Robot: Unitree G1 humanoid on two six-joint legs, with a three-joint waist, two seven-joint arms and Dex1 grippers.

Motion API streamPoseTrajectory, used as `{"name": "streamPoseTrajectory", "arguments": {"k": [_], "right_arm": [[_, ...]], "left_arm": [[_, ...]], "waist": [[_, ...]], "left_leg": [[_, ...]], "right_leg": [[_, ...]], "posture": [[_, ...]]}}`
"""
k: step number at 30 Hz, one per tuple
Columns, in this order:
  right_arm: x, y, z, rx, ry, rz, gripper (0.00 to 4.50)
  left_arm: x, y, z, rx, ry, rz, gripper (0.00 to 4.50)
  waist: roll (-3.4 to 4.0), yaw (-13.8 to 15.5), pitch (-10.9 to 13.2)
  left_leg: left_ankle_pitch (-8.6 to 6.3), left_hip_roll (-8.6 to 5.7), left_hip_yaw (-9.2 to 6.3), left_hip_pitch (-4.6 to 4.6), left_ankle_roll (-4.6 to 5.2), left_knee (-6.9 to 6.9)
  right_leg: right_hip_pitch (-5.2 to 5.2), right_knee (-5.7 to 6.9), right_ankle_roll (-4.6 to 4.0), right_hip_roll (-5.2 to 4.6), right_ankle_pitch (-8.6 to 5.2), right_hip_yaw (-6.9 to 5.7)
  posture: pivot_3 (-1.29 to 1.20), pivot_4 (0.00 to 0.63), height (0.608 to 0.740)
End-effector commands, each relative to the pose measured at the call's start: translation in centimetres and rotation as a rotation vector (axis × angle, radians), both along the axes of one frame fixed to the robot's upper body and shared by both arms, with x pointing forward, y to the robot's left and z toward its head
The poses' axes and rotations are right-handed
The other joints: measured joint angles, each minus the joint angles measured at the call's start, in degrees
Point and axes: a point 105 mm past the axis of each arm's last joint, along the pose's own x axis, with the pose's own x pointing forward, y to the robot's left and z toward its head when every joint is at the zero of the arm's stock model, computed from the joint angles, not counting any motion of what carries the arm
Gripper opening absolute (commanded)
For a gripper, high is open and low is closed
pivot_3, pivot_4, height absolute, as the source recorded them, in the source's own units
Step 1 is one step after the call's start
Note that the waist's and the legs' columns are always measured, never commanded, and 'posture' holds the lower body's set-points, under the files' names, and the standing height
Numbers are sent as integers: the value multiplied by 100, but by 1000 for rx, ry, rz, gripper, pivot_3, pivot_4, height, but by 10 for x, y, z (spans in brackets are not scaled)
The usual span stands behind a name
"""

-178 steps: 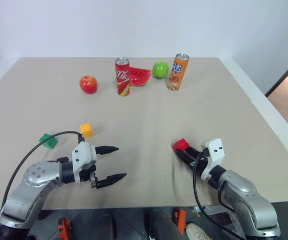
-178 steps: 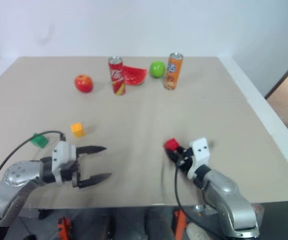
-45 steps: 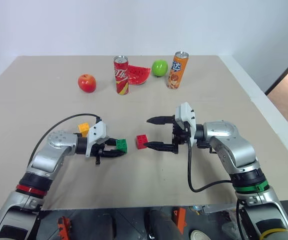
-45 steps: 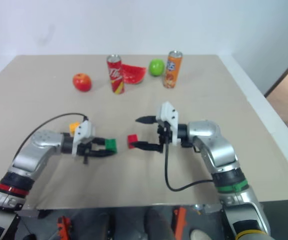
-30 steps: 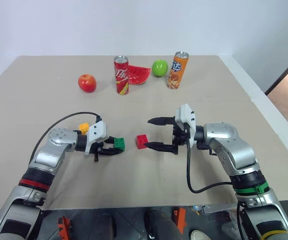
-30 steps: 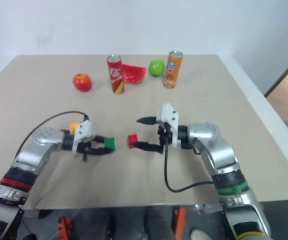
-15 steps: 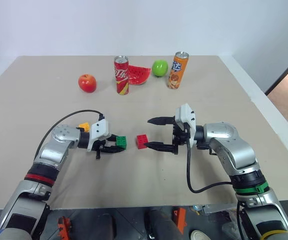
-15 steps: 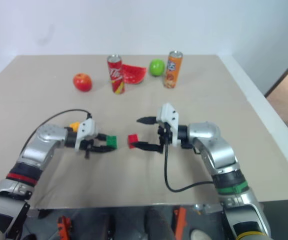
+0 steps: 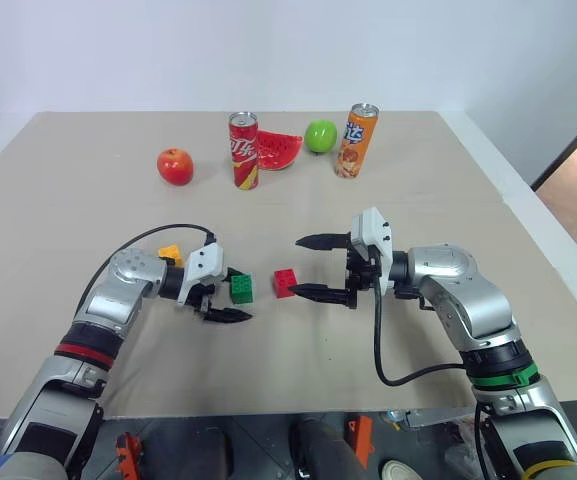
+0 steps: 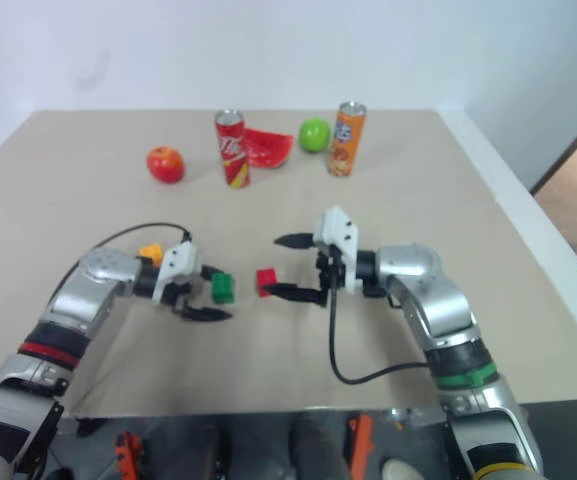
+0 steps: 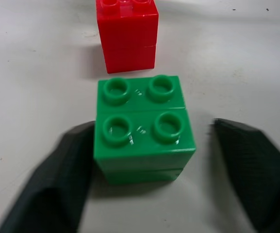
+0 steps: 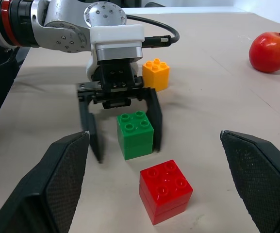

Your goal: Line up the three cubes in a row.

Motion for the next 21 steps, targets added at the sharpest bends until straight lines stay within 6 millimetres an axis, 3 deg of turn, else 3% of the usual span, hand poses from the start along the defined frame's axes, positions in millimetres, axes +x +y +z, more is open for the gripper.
{"name": "streamPoseTrajectory", "arguments": {"k": [1, 10, 16, 21], "right_arm": [[-2, 0, 10, 7, -44, 13, 4500], [-2, -2, 10, 7, -43, 10, 4500], [0, -3, 11, 5, -43, 21, 4500], [0, -5, 11, -4, -40, 37, 4500]], "left_arm": [[2, 8, 15, 41, -106, -3, 4464], [-18, 33, 70, -63, -180, 162, 4464], [-21, 64, 100, -298, -172, 512, 4464], [-24, 80, 107, -504, -272, 827, 4464]], "waist": [[0, -4, 0], [0, -9, 0], [0, -5, 0], [0, 1, 0]], "left_leg": [[0, 0, 0, 1, 0, 0], [0, 6, 4, -1, 0, -2], [0, 7, 1, 4, 0, 0], [1, 5, 0, 8, 0, 2]], "right_leg": [[0, 1, -1, 1, 0, 0], [-4, 2, 0, -1, -1, 5], [0, 3, 1, -3, -1, 0], [9, 1, 4, -8, 1, -1]], "posture": [[0, 150, 740], [0, 150, 740], [0, 150, 740], [0, 150, 740]]}}
